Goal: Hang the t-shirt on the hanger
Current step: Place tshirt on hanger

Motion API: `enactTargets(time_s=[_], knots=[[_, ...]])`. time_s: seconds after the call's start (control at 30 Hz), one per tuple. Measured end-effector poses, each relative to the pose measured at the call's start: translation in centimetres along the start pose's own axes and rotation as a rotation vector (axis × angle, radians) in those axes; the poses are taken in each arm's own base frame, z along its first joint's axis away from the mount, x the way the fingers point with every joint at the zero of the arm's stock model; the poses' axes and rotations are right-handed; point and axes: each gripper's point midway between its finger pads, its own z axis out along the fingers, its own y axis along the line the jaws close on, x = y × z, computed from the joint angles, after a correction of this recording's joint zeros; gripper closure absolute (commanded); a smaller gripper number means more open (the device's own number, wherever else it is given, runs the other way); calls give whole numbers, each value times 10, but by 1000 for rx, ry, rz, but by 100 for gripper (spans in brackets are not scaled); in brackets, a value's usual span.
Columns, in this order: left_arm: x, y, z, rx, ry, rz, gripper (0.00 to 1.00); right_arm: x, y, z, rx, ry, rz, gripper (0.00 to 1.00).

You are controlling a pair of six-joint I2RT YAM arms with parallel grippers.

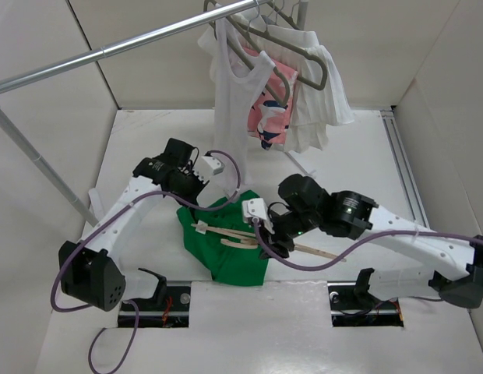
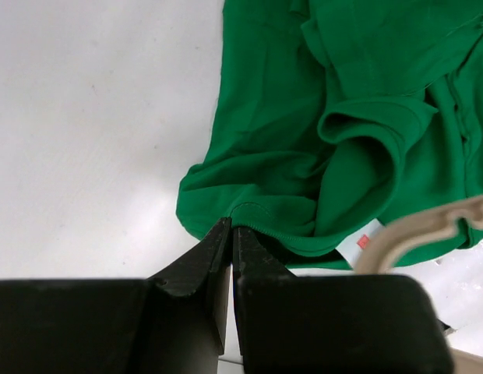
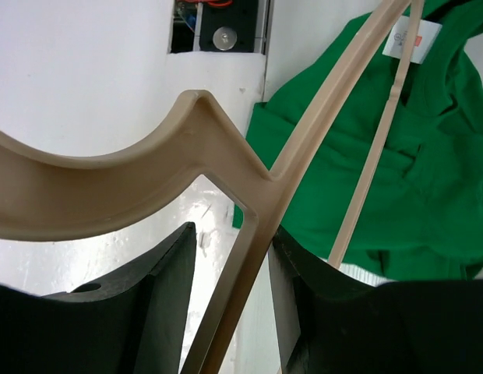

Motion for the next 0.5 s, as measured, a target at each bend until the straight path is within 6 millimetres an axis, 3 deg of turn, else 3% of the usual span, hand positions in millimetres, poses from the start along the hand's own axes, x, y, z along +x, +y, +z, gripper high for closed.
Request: enactTargets(time_s=[0.17,0.33,0.5], knots=[[6,1,-3,-16,27,-18,100,-2,-17,25,19,13,-4,100],[7,-1,-14,-31,5,-14,100,-8,-36,26,119,16,7,100],[6,-4,-25,-40,-28,6,100,-13,-41,26,150,4,17,100]])
